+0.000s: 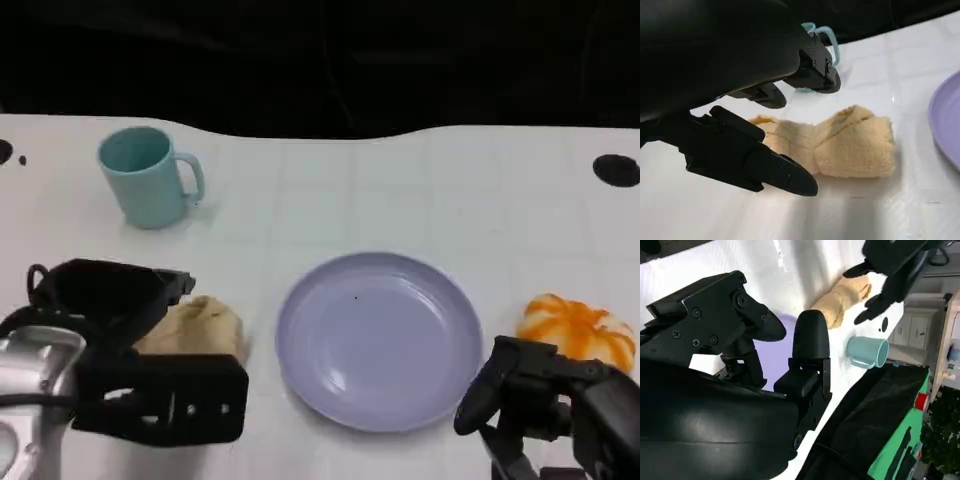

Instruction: Grasp the towel on the left side of the plate with the left hand and place it into the plate.

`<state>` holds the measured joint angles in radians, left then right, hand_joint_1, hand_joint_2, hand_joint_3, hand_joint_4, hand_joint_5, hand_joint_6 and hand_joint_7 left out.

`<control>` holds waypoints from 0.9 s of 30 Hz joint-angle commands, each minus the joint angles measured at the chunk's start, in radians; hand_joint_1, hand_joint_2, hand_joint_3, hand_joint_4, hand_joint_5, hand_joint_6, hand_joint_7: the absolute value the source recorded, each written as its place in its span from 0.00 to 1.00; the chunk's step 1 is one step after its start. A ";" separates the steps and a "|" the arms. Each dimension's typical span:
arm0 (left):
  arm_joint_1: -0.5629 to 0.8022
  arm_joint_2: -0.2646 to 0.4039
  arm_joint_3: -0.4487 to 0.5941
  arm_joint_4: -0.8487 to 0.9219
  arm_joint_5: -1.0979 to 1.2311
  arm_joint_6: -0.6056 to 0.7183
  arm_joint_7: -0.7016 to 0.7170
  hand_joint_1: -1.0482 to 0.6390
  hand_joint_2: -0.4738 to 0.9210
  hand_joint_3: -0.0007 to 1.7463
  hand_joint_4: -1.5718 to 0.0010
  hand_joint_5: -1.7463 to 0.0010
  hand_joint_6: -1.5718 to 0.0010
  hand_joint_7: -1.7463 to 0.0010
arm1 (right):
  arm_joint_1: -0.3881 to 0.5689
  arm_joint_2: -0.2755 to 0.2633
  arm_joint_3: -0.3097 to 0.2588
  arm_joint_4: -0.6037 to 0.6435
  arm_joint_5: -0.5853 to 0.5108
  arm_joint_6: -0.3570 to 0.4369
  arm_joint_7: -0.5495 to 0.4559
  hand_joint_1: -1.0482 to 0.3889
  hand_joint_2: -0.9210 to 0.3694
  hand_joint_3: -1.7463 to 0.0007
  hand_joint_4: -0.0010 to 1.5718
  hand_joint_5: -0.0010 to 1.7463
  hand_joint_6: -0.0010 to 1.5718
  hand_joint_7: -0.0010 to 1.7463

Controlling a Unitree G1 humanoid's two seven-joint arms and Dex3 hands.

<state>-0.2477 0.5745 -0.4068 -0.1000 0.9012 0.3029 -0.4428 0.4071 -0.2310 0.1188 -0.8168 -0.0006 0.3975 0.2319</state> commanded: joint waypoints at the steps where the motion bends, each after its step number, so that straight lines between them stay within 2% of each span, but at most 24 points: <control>1: -0.069 -0.044 -0.025 0.168 0.004 -0.020 0.029 0.28 0.97 0.00 0.70 0.92 0.75 0.99 | 0.004 -0.011 -0.003 -0.016 0.003 0.004 0.003 0.66 0.27 0.39 0.47 0.96 0.43 0.78; 6: -0.111 -0.091 -0.026 0.350 -0.033 -0.075 0.102 0.34 0.99 0.00 0.65 0.94 0.73 0.99 | 0.002 -0.010 0.006 -0.019 -0.007 0.007 -0.003 0.66 0.27 0.39 0.47 0.96 0.43 0.78; 8: -0.121 -0.101 -0.024 0.415 -0.051 -0.116 0.151 0.37 1.00 0.02 0.53 0.89 0.67 0.97 | 0.002 -0.009 0.008 -0.020 -0.010 0.009 -0.005 0.66 0.27 0.39 0.47 0.96 0.43 0.78; 9: -0.121 -0.102 -0.020 0.444 -0.063 -0.150 0.191 0.41 1.00 0.04 0.51 0.64 0.55 0.96 | 0.002 -0.008 0.009 -0.022 -0.010 0.011 -0.006 0.66 0.27 0.39 0.47 0.95 0.43 0.78; 10: -0.119 -0.102 -0.016 0.468 -0.075 -0.184 0.238 0.44 1.00 0.06 0.51 0.48 0.47 0.95 | 0.001 -0.007 0.009 -0.022 -0.008 0.010 -0.005 0.66 0.27 0.39 0.47 0.95 0.43 0.78; 12: -0.114 -0.100 -0.012 0.497 -0.088 -0.234 0.308 0.46 1.00 0.07 0.50 0.24 0.31 0.91 | 0.001 -0.005 0.010 -0.024 -0.007 0.012 -0.006 0.66 0.27 0.39 0.47 0.96 0.43 0.78; 13: -0.110 -0.097 -0.012 0.505 -0.089 -0.253 0.343 0.46 1.00 0.07 0.50 0.19 0.29 0.90 | 0.001 -0.004 0.011 -0.024 -0.007 0.011 -0.007 0.66 0.27 0.39 0.48 0.96 0.43 0.78; 14: -0.107 -0.094 -0.014 0.510 -0.087 -0.269 0.371 0.46 1.00 0.07 0.51 0.08 0.42 0.49 | 0.002 -0.003 0.012 -0.023 -0.007 0.010 -0.008 0.66 0.27 0.39 0.48 0.96 0.43 0.78; 15: -0.102 -0.091 -0.017 0.515 -0.082 -0.285 0.405 0.46 1.00 0.08 0.51 0.04 0.51 0.28 | 0.002 -0.002 0.012 -0.023 -0.006 0.008 -0.008 0.66 0.27 0.39 0.48 0.96 0.43 0.78; 16: -0.097 -0.089 -0.017 0.518 -0.080 -0.301 0.436 0.46 1.00 0.09 0.51 0.02 0.55 0.19 | 0.002 -0.001 0.012 -0.022 -0.006 0.007 -0.009 0.66 0.27 0.39 0.48 0.96 0.43 0.78; 19: -0.085 -0.086 -0.008 0.527 -0.090 -0.355 0.518 0.47 1.00 0.10 0.47 0.00 0.59 0.06 | -0.002 -0.003 0.017 -0.025 -0.012 0.014 -0.012 0.66 0.27 0.39 0.48 0.96 0.44 0.78; 21: -0.077 -0.082 0.001 0.497 -0.086 -0.360 0.540 0.46 1.00 0.11 0.47 0.00 0.63 0.02 | -0.006 -0.005 0.023 -0.027 -0.019 0.025 -0.016 0.65 0.27 0.39 0.48 0.96 0.44 0.78; 23: -0.071 -0.081 0.012 0.457 -0.088 -0.353 0.538 0.46 0.99 0.10 0.47 0.00 0.64 0.04 | -0.009 -0.005 0.028 -0.028 -0.027 0.029 -0.018 0.65 0.27 0.40 0.48 0.96 0.44 0.78; 24: -0.069 -0.082 0.018 0.439 -0.092 -0.348 0.532 0.46 0.99 0.08 0.48 0.00 0.61 0.12 | -0.010 -0.005 0.030 -0.027 -0.030 0.028 -0.018 0.65 0.28 0.40 0.48 0.96 0.44 0.78; 25: -0.069 -0.084 0.027 0.423 -0.097 -0.347 0.533 0.47 0.99 0.07 0.49 0.00 0.60 0.15 | -0.010 -0.004 0.030 -0.026 -0.029 0.027 -0.018 0.65 0.28 0.40 0.48 0.96 0.44 0.78; 26: -0.070 -0.086 0.034 0.404 -0.099 -0.341 0.531 0.47 0.99 0.06 0.48 0.00 0.59 0.16 | -0.010 -0.002 0.031 -0.024 -0.027 0.027 -0.018 0.65 0.27 0.40 0.48 0.96 0.44 0.78; 27: -0.071 -0.089 0.041 0.389 -0.099 -0.333 0.527 0.49 0.99 0.06 0.47 0.00 0.62 0.09 | -0.009 -0.001 0.031 -0.022 -0.025 0.027 -0.018 0.65 0.27 0.40 0.48 0.96 0.44 0.78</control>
<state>-0.3170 0.4746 -0.3967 0.3349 0.8110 -0.0473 0.0808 0.4001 -0.2301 0.1516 -0.8305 -0.0268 0.4154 0.2194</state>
